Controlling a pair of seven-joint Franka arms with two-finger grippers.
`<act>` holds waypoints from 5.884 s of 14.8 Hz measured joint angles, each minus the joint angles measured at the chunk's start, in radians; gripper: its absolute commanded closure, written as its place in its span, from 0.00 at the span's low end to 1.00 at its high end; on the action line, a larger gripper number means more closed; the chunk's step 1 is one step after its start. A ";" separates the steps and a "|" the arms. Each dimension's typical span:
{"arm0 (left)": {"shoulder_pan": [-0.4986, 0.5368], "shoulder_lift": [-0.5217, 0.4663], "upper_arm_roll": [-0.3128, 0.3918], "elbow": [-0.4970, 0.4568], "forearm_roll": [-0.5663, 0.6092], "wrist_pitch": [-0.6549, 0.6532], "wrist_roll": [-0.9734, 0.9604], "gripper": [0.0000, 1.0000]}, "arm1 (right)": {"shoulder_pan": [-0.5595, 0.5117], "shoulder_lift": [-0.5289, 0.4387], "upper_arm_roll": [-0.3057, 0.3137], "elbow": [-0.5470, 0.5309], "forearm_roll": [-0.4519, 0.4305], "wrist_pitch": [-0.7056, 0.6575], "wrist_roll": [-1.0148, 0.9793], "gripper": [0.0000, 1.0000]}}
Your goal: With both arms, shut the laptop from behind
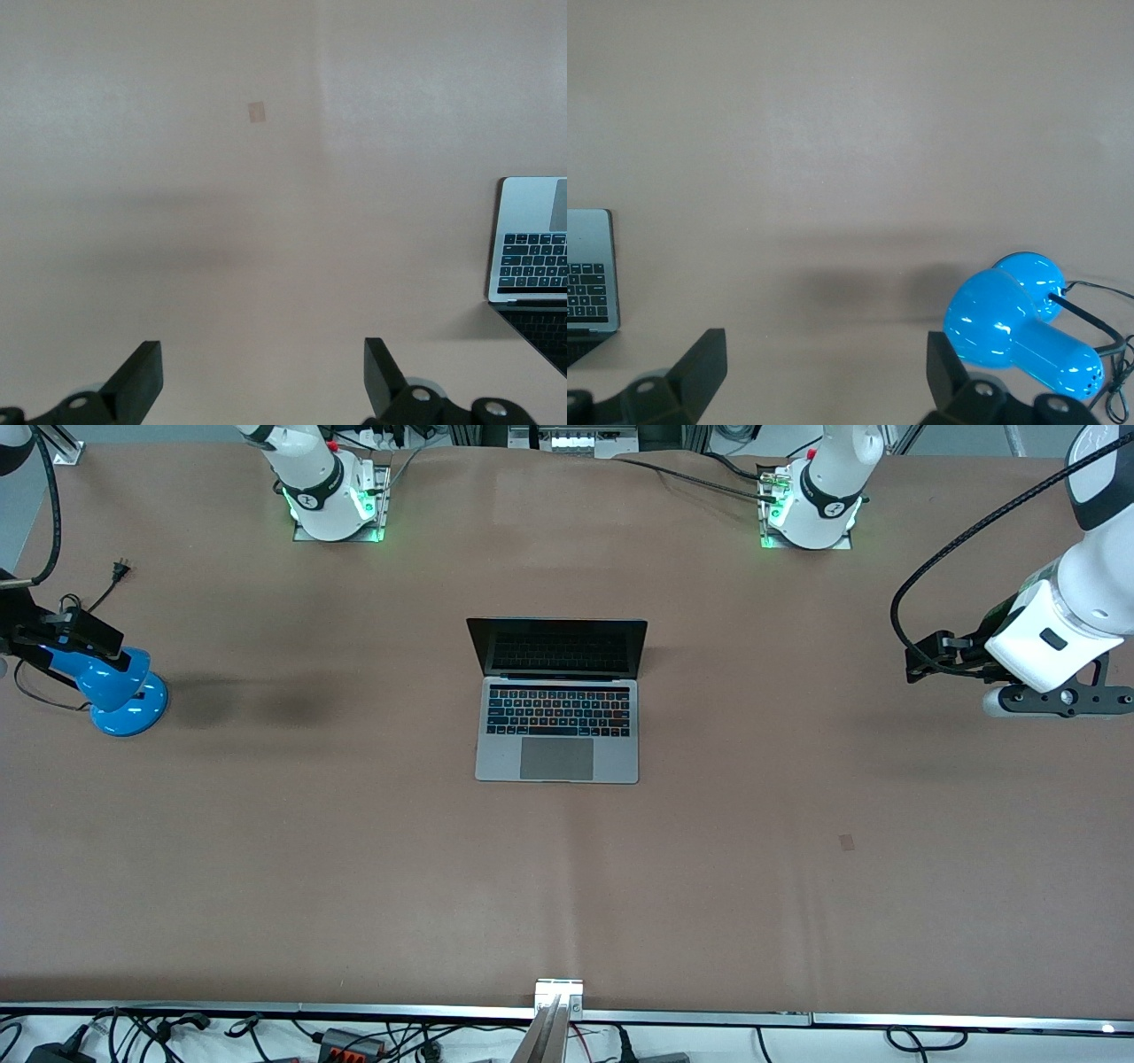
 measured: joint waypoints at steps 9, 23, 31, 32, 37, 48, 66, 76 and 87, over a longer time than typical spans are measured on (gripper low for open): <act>0.000 0.000 0.000 0.000 -0.011 0.000 0.003 0.03 | 0.000 -0.002 0.001 -0.008 0.000 -0.013 -0.002 0.00; 0.018 0.000 0.003 0.000 -0.046 -0.037 0.077 0.99 | 0.007 0.003 0.010 -0.018 0.001 -0.083 -0.002 1.00; 0.019 -0.002 0.003 -0.005 -0.154 -0.105 0.088 1.00 | 0.119 0.049 0.016 -0.029 0.011 -0.164 0.009 1.00; 0.019 -0.001 0.003 -0.016 -0.203 -0.107 0.089 1.00 | 0.142 0.060 0.016 -0.039 0.037 -0.166 0.019 1.00; 0.013 0.000 -0.047 -0.262 -0.420 0.046 0.223 1.00 | 0.205 0.081 0.019 -0.177 0.230 -0.080 0.031 1.00; 0.003 -0.141 -0.355 -0.755 -0.601 0.462 0.302 1.00 | 0.505 0.080 0.023 -0.333 0.392 0.014 0.191 1.00; 0.001 -0.076 -0.489 -0.871 -0.982 0.722 0.284 1.00 | 0.676 0.166 0.020 -0.407 0.434 0.300 0.302 1.00; -0.025 0.044 -0.503 -0.785 -0.991 0.825 0.264 1.00 | 0.674 0.208 0.007 -0.353 0.434 0.328 0.303 1.00; -0.017 0.162 -0.491 -0.691 -0.991 0.909 0.261 1.00 | 0.669 0.285 -0.003 -0.269 0.402 0.378 0.304 1.00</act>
